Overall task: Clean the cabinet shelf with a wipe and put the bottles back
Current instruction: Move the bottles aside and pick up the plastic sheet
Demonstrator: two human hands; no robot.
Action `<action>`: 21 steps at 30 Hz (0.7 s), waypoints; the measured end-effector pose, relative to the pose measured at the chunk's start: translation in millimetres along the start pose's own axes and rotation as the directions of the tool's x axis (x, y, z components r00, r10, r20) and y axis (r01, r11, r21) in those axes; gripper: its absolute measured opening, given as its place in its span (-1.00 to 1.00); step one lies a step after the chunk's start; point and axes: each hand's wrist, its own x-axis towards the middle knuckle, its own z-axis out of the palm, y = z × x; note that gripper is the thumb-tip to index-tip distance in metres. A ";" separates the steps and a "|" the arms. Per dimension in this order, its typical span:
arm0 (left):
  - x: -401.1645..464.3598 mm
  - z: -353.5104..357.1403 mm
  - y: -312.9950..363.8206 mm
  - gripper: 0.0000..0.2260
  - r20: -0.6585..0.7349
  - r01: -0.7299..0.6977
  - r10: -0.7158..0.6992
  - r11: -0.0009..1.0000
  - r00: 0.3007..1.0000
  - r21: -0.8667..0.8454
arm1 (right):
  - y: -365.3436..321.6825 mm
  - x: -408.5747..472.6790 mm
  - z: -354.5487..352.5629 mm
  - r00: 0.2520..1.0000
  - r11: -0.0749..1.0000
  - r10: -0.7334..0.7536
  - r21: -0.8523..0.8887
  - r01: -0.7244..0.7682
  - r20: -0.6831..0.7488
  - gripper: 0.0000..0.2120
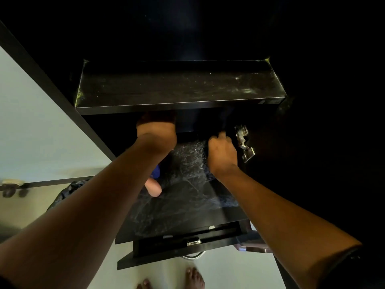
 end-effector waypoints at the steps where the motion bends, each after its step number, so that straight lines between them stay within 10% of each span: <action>1: 1.1 1.4 -1.9 -0.55 -0.003 0.005 -0.005 1.000 1.000 0.009 | -0.3 -1.1 1.4 1.000 0.999 0.010 0.036 -0.009 -0.027 -0.59; 8: -2.1 -7.8 2.4 -0.52 0.019 0.015 -0.014 0.999 1.000 -0.034 | -13.6 -16.2 14.6 0.977 0.901 0.143 0.430 -0.062 -0.159 -0.43; 21: -120.7 7.4 0.6 -0.64 -0.335 -0.409 0.313 0.870 0.889 -0.274 | 1.3 -99.6 31.7 0.901 0.292 0.433 0.949 -0.121 -0.019 -0.63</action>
